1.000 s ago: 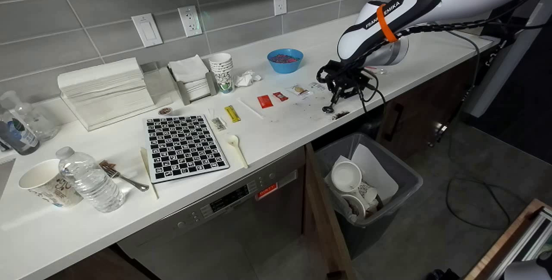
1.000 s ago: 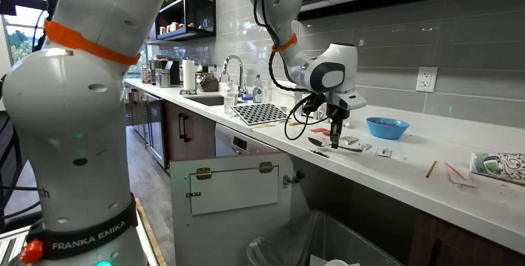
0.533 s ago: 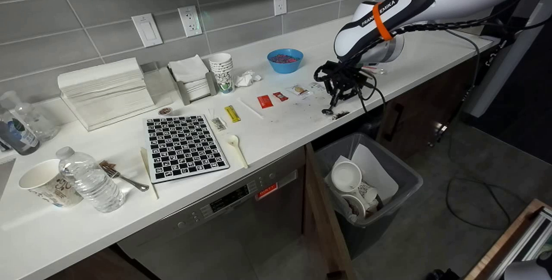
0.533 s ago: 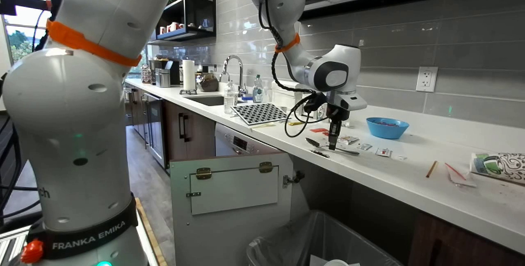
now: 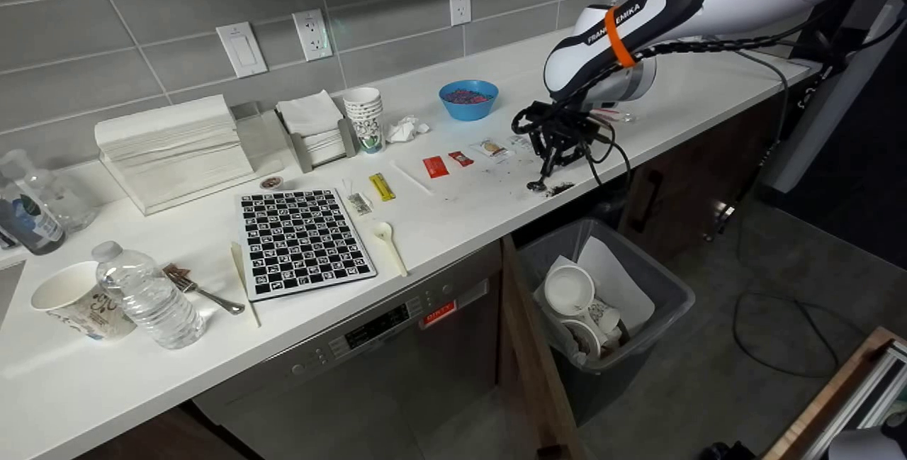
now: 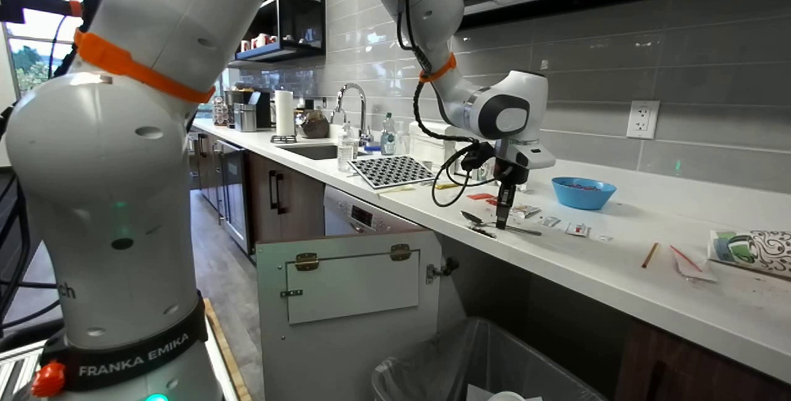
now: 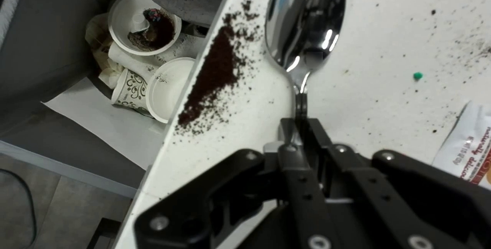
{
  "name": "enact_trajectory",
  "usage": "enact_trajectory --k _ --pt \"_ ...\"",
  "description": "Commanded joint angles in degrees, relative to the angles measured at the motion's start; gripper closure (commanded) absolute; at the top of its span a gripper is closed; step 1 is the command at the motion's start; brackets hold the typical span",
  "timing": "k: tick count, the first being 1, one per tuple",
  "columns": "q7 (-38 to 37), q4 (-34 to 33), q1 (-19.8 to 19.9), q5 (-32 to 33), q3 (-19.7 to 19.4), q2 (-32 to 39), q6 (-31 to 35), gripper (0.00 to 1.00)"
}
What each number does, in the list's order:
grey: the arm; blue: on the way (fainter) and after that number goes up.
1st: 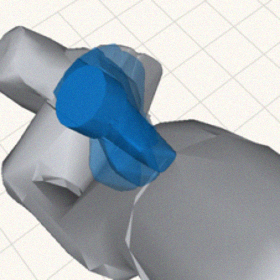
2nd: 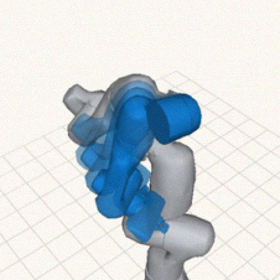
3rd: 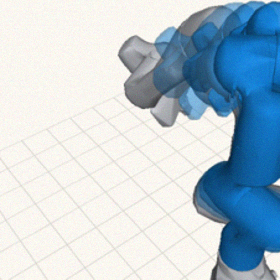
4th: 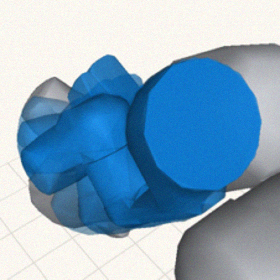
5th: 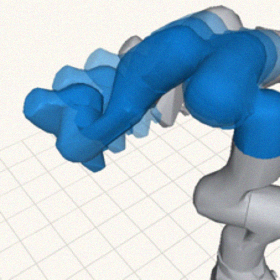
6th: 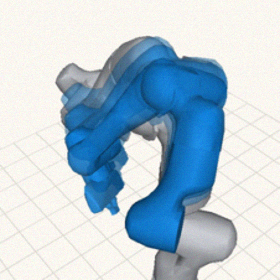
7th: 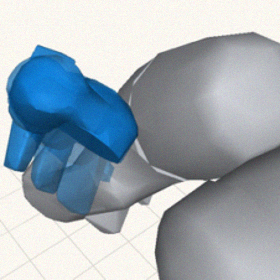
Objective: Put the white cup into the spoon then pick up the spoon and drop the cap into the bin
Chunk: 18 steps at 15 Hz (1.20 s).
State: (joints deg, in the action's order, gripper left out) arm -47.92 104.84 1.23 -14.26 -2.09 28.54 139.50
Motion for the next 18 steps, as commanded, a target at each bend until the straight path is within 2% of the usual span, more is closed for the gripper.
enact_trajectory --k 1,9,14,18 --pt "-0.2 -2.7 -0.9 0.0 -1.0 1.7 -2.9 0.61" --pt "-2.7 -1.4 -2.6 2.1 -2.9 -0.6 -2.8 0.0" --pt "-7.3 0.3 -5.4 8.1 -5.6 -4.7 -5.2 0.0" --pt "-10.4 1.4 -6.9 14.3 -6.0 -8.6 -8.3 0.0"
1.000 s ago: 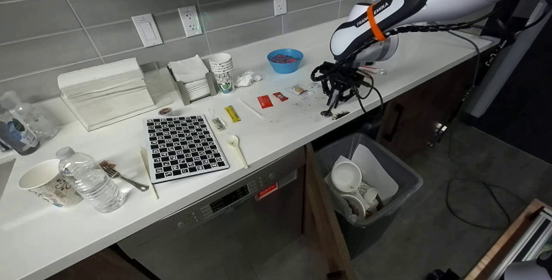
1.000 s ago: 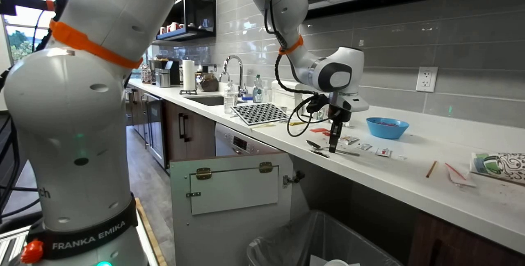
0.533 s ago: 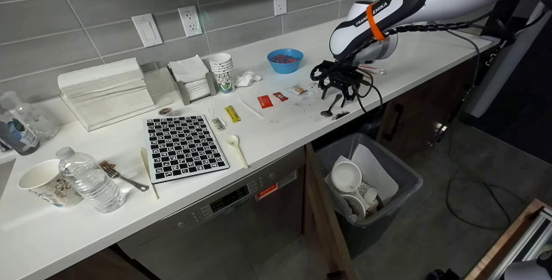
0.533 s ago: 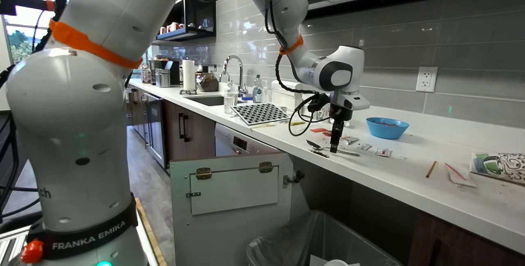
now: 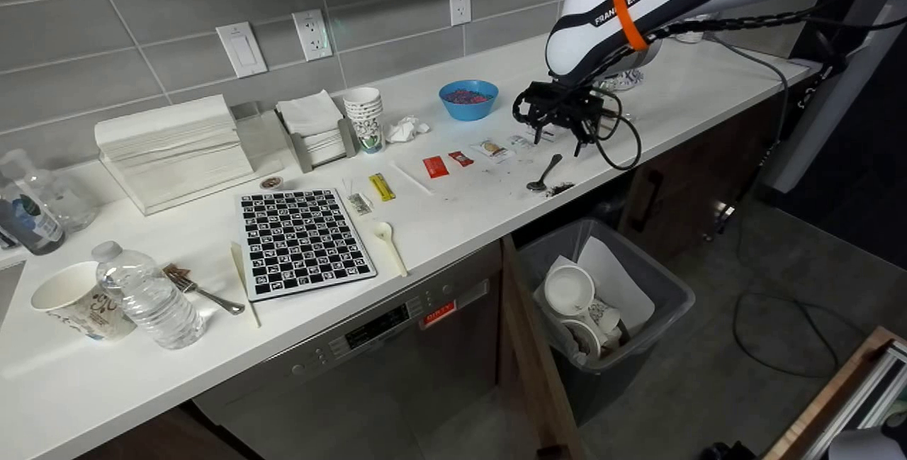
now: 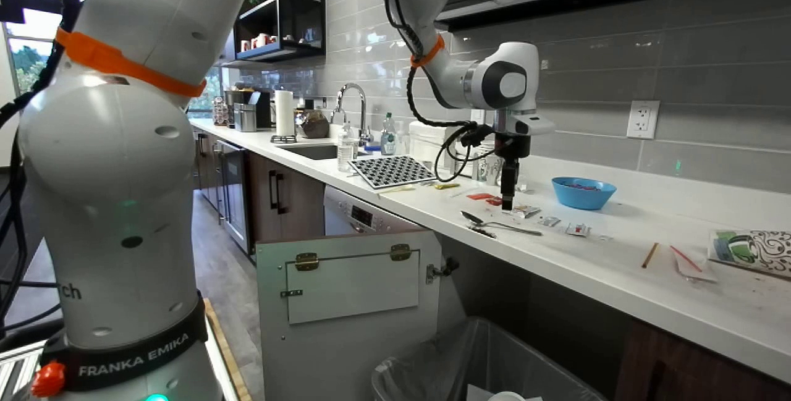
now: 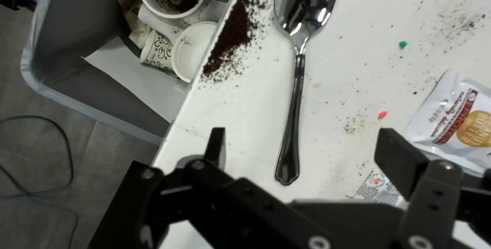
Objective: Put the white cup into the spoon then pick up the spoon and drop the cap into the bin
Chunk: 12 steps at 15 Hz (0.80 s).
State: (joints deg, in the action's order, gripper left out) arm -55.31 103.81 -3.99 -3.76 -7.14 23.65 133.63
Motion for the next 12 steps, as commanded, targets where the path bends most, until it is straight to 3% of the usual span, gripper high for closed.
enact_trajectory --k 1,7,12 --pt "-3.6 2.7 -1.8 4.7 -0.6 -4.6 -3.1 0.0" --pt "-8.1 5.3 -2.8 10.9 0.0 -9.2 -3.9 0.0" --pt "-4.0 7.8 -2.3 15.5 1.6 -11.6 -3.7 0.0"
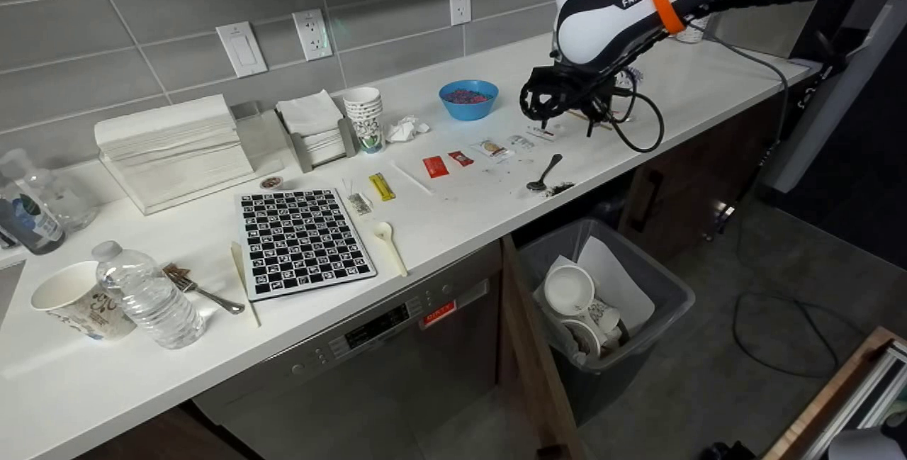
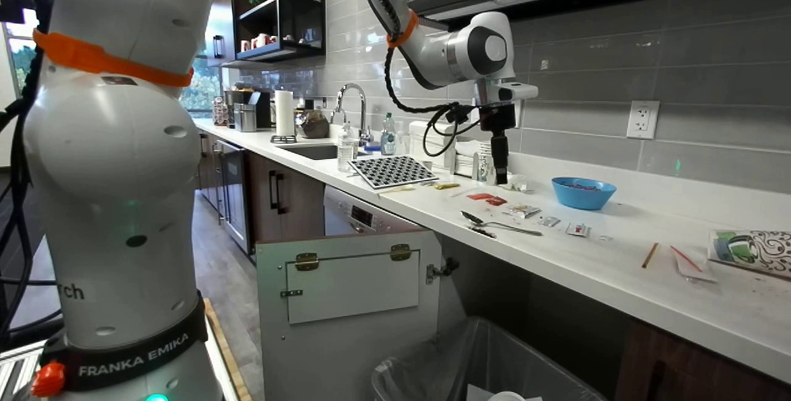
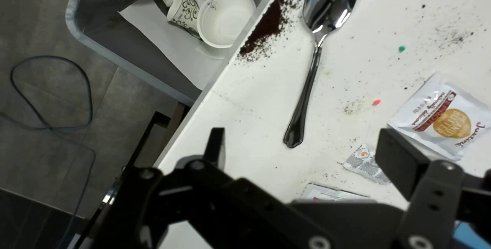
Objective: Put the white cup into the spoon then pick up the spoon and drop the cap into the bin
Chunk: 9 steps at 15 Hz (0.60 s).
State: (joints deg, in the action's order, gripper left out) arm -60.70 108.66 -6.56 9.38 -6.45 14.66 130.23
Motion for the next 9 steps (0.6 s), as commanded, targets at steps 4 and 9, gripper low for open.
enact_trajectory --k 4,9 --pt "1.4 1.4 0.8 2.0 1.7 -1.6 -0.2 0.0" --pt "1.8 1.9 0.8 2.5 1.9 -2.2 -0.2 0.0"
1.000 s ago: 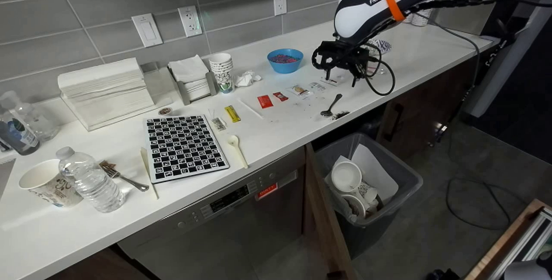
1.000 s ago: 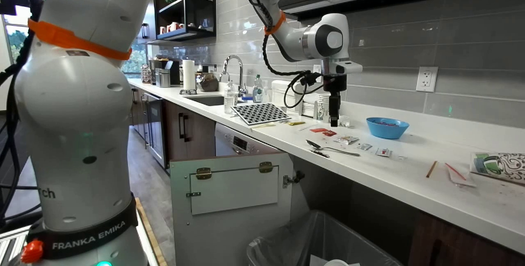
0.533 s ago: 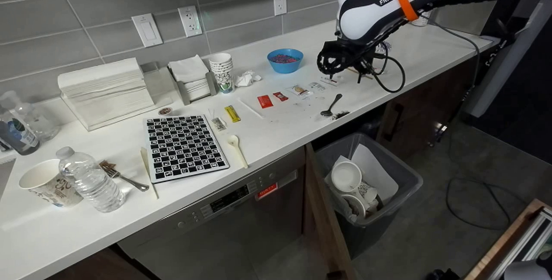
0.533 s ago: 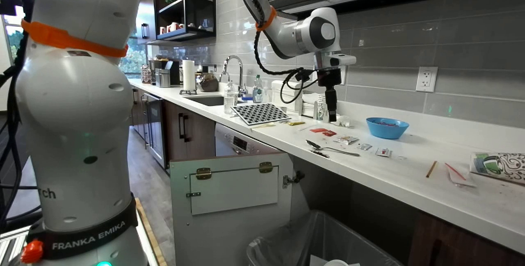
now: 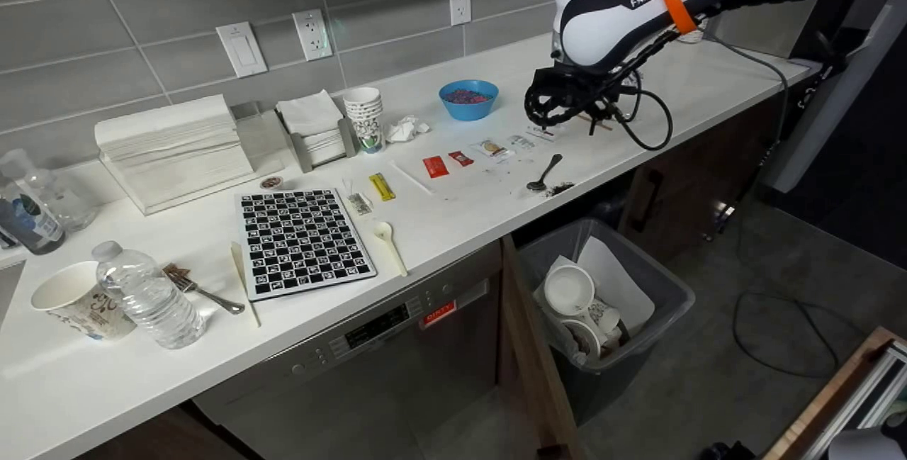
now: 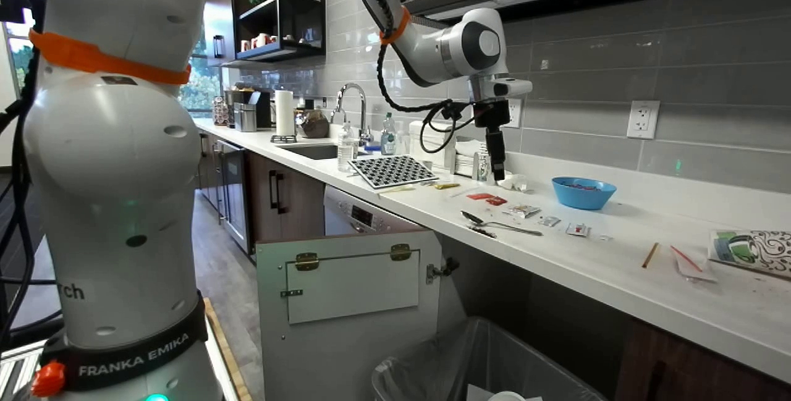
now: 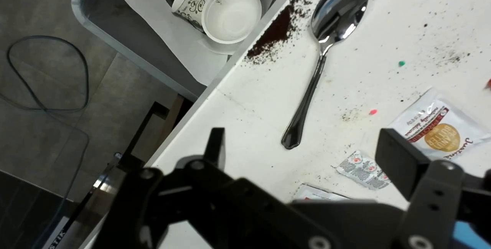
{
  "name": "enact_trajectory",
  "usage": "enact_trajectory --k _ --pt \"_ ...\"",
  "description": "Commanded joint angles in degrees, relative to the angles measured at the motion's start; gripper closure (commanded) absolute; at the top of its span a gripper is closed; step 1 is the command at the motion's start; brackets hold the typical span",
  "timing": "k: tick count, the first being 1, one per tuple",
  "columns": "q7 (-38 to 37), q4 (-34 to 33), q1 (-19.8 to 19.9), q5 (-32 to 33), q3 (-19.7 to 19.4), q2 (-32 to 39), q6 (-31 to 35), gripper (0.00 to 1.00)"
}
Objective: Put the white cup into the spoon then pick up the spoon and drop the cap into the bin
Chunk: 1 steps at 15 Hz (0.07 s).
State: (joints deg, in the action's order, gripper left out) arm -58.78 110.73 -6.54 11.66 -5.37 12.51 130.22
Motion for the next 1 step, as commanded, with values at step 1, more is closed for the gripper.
enact_trajectory --k 1 --pt "0.0 0.0 0.8 0.2 0.8 -0.1 -0.2 0.0"
